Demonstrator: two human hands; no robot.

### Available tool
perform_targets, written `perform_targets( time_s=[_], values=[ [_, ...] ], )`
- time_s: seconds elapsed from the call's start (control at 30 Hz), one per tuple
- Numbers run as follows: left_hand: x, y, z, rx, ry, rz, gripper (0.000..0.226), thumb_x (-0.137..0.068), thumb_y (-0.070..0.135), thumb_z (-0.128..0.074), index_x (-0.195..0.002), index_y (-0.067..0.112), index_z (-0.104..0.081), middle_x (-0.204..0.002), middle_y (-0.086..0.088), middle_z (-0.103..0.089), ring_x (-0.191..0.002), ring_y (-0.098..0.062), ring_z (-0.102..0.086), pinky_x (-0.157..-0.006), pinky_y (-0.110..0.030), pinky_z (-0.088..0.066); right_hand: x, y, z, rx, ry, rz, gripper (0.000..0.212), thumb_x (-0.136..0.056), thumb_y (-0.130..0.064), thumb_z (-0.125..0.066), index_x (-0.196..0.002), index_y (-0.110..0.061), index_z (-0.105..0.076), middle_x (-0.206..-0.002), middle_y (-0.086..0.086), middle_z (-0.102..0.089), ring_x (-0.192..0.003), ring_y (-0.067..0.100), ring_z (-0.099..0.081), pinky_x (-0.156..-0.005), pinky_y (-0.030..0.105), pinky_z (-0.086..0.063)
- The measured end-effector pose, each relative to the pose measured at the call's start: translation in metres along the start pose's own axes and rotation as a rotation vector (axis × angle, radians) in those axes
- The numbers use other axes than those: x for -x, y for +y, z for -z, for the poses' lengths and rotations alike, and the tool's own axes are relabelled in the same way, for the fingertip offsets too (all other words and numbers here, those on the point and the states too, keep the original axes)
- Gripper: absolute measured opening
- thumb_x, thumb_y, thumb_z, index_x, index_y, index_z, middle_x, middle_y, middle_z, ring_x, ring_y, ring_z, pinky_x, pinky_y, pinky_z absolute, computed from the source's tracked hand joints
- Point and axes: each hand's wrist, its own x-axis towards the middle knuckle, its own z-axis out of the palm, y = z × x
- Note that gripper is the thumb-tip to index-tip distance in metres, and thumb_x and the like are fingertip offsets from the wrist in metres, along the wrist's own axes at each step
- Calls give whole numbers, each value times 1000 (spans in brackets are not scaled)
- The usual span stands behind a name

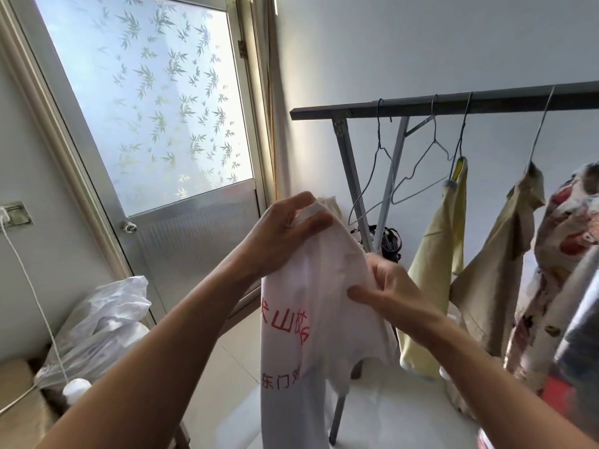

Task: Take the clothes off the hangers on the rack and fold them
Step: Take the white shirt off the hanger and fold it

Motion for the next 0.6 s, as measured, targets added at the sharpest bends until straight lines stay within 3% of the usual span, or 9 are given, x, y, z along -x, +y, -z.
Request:
perform_targets(
  time_s=[0.13, 0.2, 0.33, 0.43, 0.53, 0.6],
  values=[
    [0, -1, 7, -4, 42, 7, 24, -96, 29, -58, -92, 5, -59, -73, -1, -63, -59, -8, -61, -52, -19, -49, 4, 22, -10, 39, 97, -40, 12, -91, -13, -65, -101, -7, -66, -91, 16, -72, -80, 23, -69, -73, 46, -57],
    [1, -3, 12, -19, 65, 14, 23, -97, 29, -57, -86, 8, -57, -70, 0, -58, -58, -6, -56, -52, -17, -46, 5, 27, -10, 50, 165, -8, 15, -93, -16, -62, -93, -2, -66, -85, 20, -70, -71, 22, -63, -66, 47, -55],
    [2, -10, 27, -111, 75, 32, 30, -95, 33, -59, -88, 3, -56, -74, -17, -58, -63, -13, -54, -53, -25, -45, 5, 23, 4, 80, 236, 33, 22, -96, -16, -56, -79, -17, -70, -65, -4, -66, -61, 10, -56, -55, 21, -45],
    [5, -15, 40, -198, 58, 47, 28, -91, 32, -65, -84, 6, -56, -77, -14, -62, -63, -11, -53, -55, -23, -45, 4, 7, 23, 142, 241, 118, 23, -96, -16, -55, -82, -26, -70, -66, -13, -68, -62, 1, -57, -59, 15, -45],
    [8, -11, 50, -136, 50, 104, 21, -85, 28, -73, -82, 9, -65, -75, -10, -69, -62, -12, -60, -54, -27, -49, 4, -13, 43, 119, 270, 216, 17, -93, -13, -59, -80, -15, -70, -58, -12, -61, -53, -3, -50, -52, 9, -40],
    [8, -5, 54, -49, 24, 159, 20, -84, 27, -73, -85, 7, -71, -69, -2, -70, -61, -12, -63, -52, -24, -51, 1, -20, 52, 107, 294, 220, 19, -89, -20, -64, -71, -15, -69, -55, -11, -55, -52, 1, -45, -49, 12, -37]
  ],
)
